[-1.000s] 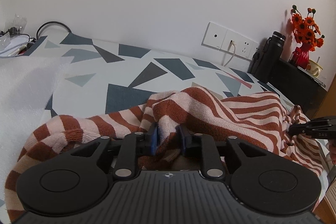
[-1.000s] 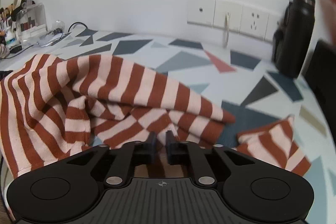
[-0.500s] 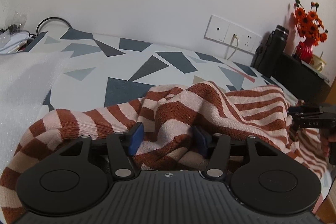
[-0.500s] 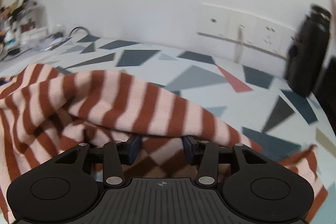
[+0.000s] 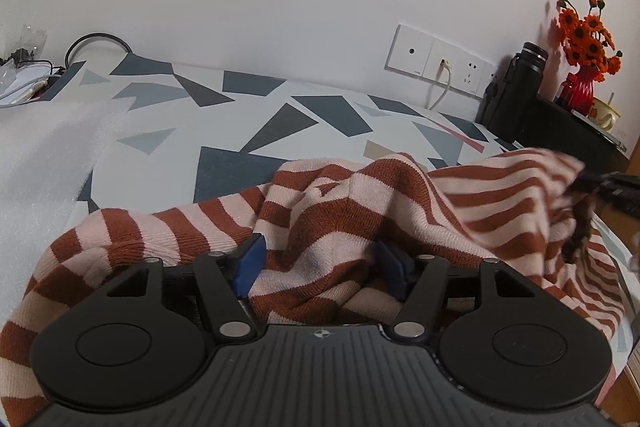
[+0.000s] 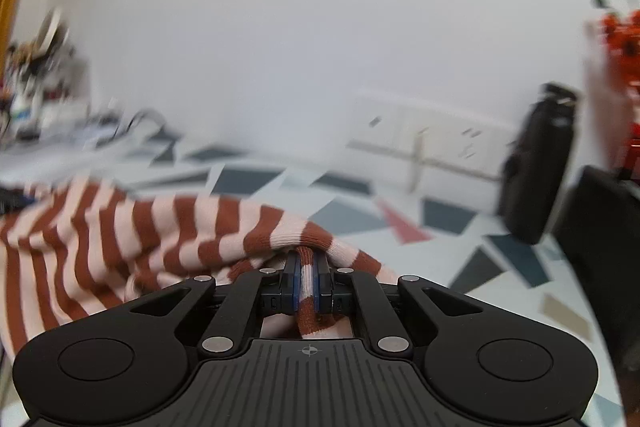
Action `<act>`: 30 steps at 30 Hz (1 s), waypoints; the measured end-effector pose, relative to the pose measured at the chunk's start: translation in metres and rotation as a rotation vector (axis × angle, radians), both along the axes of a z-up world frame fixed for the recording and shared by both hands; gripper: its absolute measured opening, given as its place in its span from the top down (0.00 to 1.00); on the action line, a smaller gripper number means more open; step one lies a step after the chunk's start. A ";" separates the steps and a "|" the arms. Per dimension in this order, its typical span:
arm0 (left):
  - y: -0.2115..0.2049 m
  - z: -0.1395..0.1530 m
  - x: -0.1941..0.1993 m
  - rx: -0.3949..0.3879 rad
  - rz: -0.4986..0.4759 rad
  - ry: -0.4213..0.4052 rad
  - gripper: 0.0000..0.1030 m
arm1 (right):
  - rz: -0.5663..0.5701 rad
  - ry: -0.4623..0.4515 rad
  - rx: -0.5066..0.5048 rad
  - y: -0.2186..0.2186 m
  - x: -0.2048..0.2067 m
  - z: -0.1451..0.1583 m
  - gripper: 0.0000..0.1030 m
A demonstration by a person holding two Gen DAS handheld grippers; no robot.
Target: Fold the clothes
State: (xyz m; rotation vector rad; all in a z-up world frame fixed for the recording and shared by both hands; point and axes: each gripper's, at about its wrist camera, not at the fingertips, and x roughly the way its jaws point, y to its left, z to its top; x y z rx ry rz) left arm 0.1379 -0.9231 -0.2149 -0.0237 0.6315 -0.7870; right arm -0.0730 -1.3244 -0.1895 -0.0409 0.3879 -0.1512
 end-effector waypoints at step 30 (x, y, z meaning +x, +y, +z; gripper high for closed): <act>0.027 0.019 -0.013 -0.068 -0.037 -0.061 0.34 | 0.398 0.201 -0.090 0.110 -0.081 -0.019 0.59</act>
